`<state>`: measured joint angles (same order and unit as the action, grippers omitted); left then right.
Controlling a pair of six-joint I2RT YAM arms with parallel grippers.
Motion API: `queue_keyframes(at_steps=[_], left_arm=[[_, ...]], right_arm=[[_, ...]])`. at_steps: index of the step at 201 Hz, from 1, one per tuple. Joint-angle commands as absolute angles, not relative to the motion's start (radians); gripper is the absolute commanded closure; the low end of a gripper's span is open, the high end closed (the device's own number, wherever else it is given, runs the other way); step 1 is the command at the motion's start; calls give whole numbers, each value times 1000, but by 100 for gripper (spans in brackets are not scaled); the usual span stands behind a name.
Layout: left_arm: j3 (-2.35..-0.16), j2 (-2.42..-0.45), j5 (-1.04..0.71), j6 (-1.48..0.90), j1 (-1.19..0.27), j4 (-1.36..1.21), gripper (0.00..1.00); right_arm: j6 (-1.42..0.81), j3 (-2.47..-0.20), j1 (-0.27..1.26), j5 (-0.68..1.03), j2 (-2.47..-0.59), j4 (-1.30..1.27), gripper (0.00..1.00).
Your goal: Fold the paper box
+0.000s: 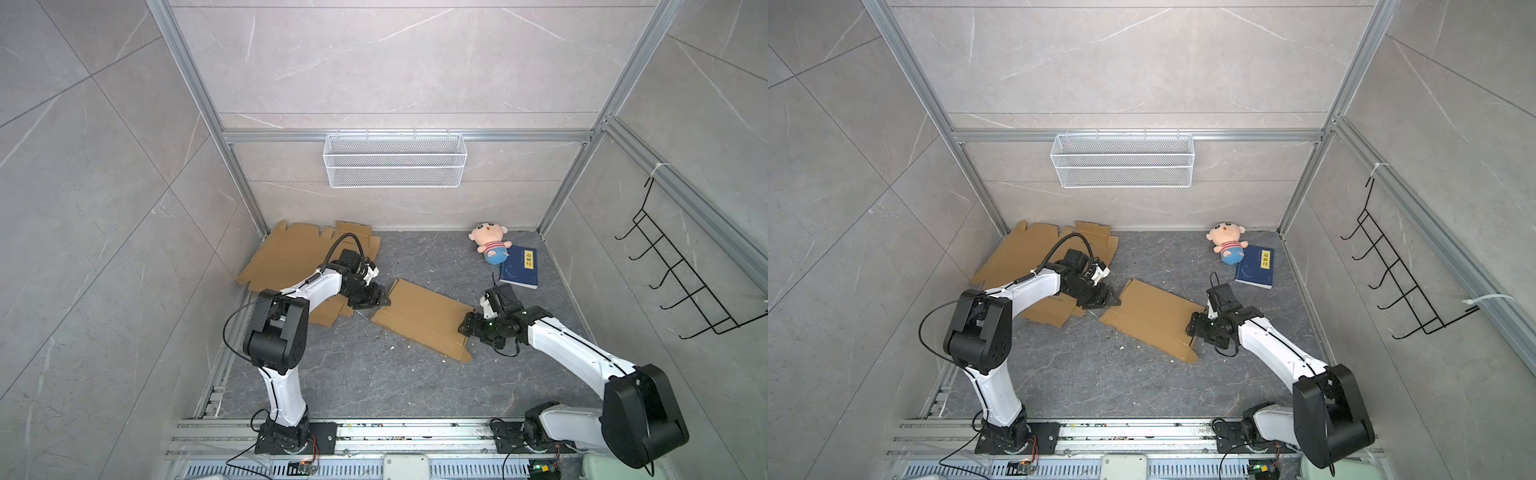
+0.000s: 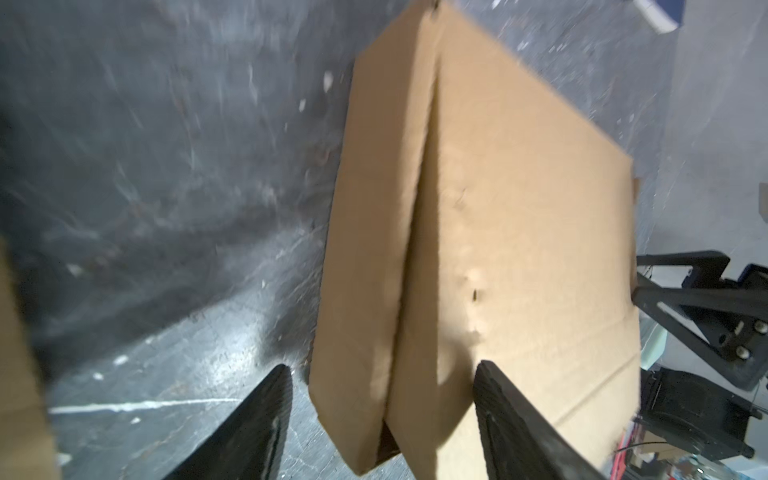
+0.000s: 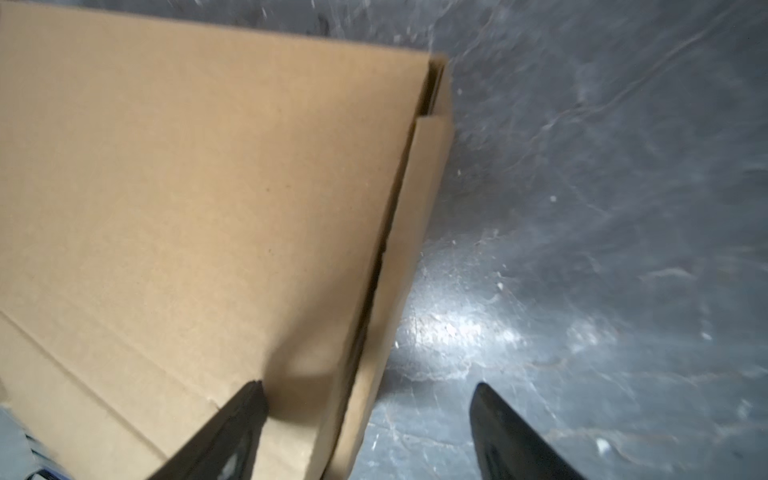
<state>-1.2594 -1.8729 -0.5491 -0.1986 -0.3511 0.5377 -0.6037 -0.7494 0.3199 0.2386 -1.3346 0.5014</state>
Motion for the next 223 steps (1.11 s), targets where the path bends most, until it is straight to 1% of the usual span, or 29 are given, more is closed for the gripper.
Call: queue_keyframes(at_steps=[1, 18, 45, 73, 91, 111, 134, 147, 172, 196, 223], left_arm=[[-1202, -1831, -552, -222, -358, 509, 30], [-1152, -1805, -554, -250, -360, 482, 32], [-1074, -1735, -554, -309, -364, 433, 34], [-1026, -1655, -565, -346, -365, 405, 35], [-1037, -1633, -550, -346, -361, 424, 34], [-1091, -1633, -518, -322, -346, 438, 32], [-1138, -1651, -458, -321, -337, 372, 29], [-1146, -1681, -430, -332, -337, 316, 28], [-1173, -1769, -430, -354, -338, 275, 28], [-1163, -1805, -445, -383, -352, 243, 28], [-1102, -1781, -464, -424, -391, 204, 29]], right_arm=[[-586, -751, 318, 308, -1411, 380, 26], [-559, -797, 318, 321, -1464, 363, 29], [-486, -889, 309, 300, -1537, 401, 31], [-403, -955, 270, 300, -1596, 433, 31], [-366, -994, 248, 310, -1611, 467, 29], [-360, -1002, 228, 305, -1596, 497, 26], [-384, -971, 222, 312, -1561, 500, 24], [-411, -938, 219, 331, -1546, 479, 24], [-440, -891, 221, 361, -1547, 434, 23], [-441, -897, 221, 395, -1583, 410, 26], [-448, -956, 221, 425, -1644, 391, 30]])
